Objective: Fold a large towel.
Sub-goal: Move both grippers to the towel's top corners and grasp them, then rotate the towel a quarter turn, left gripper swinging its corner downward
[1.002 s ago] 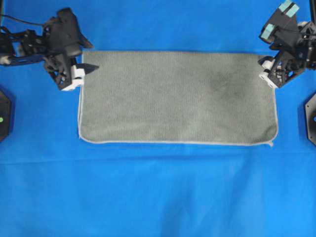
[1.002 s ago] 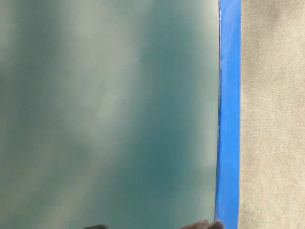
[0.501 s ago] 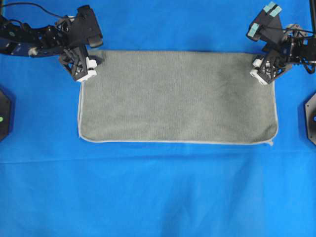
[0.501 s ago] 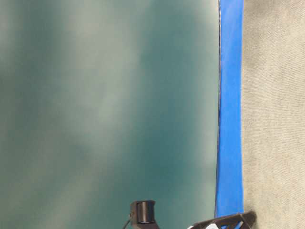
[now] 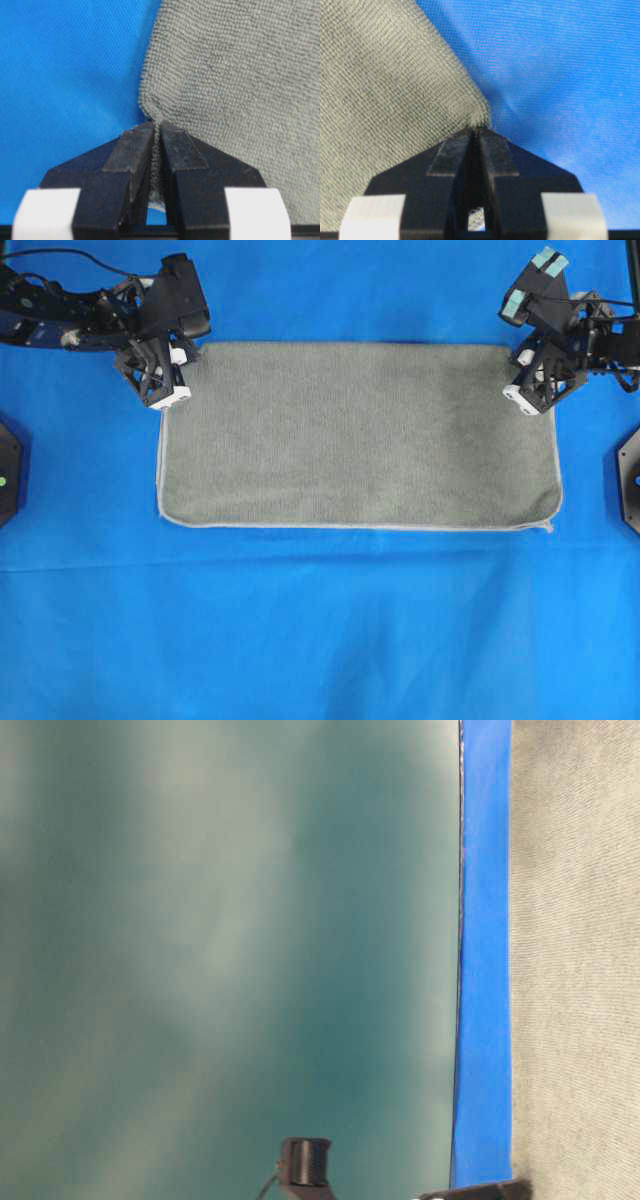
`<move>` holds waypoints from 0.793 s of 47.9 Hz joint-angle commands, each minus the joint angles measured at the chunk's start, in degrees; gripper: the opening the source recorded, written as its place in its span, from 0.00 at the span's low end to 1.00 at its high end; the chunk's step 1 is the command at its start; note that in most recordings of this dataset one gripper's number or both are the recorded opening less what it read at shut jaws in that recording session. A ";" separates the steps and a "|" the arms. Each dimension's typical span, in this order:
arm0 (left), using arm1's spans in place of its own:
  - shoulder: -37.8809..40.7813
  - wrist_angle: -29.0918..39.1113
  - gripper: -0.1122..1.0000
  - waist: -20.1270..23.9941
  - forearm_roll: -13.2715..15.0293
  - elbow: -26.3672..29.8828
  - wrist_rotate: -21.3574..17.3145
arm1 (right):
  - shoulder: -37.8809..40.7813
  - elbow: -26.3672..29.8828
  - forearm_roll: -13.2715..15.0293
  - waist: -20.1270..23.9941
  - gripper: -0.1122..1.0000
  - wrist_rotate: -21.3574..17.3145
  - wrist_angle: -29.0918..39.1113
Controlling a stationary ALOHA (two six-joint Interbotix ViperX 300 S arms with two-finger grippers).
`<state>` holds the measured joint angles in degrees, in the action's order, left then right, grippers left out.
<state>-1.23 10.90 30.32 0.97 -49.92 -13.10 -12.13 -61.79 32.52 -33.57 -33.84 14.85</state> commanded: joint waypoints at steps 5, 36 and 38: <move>-8.61 7.82 0.12 -0.44 0.18 3.34 0.35 | -9.76 1.58 -1.05 2.72 0.13 0.09 5.54; -36.12 21.27 0.12 -16.87 0.53 6.15 9.84 | -36.83 9.32 -6.68 21.88 0.13 -0.62 24.43; -36.21 20.04 0.12 -18.28 0.53 6.15 10.72 | -36.21 9.32 -5.36 20.48 0.13 -0.88 23.82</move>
<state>-36.83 33.13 14.15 1.32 -44.38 -3.52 -49.22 -53.88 25.49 -11.34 -34.54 39.64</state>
